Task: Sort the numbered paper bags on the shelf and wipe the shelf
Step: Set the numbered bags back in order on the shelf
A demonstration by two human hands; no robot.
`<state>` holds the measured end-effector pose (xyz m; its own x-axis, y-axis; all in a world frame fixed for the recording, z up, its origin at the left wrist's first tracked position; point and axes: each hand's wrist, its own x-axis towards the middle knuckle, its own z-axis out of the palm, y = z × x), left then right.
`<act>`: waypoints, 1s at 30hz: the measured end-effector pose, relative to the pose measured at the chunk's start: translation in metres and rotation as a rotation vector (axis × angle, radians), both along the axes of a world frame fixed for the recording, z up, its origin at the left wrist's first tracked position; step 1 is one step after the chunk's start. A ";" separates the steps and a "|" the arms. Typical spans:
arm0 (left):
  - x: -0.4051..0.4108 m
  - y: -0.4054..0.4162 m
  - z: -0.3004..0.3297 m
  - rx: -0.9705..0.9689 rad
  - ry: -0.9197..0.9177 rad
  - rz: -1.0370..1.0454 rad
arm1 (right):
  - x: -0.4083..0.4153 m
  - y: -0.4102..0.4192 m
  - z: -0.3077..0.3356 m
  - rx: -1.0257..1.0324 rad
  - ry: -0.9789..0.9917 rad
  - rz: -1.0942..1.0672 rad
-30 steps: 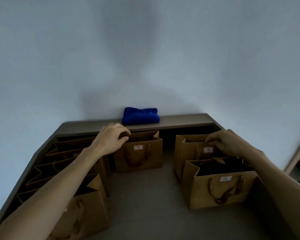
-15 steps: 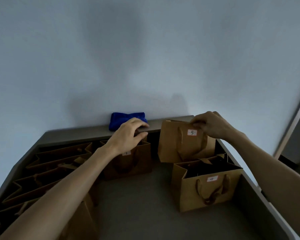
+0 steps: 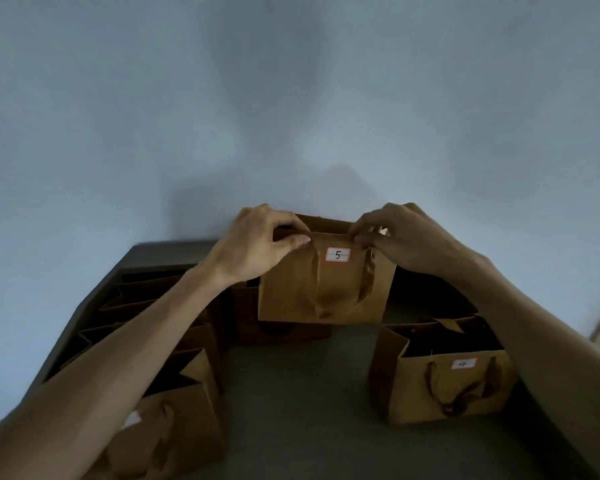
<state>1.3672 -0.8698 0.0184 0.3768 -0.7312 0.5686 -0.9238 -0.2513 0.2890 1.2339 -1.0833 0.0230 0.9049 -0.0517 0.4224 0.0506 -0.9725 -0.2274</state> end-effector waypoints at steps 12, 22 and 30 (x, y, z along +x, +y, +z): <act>0.022 0.064 -0.059 0.226 0.184 0.120 | 0.037 0.033 -0.062 0.019 0.191 0.155; 0.027 0.066 -0.091 0.401 0.138 0.127 | 0.045 0.045 -0.101 0.008 0.285 0.143; 0.037 0.058 -0.097 0.519 0.014 0.123 | 0.003 0.005 -0.067 0.076 0.199 0.084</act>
<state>1.4043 -0.8123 -0.0783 0.4827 -0.8649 0.1378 -0.8753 -0.4710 0.1095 1.2373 -1.0778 -0.0440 0.9724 0.0024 0.2333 0.0776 -0.9463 -0.3137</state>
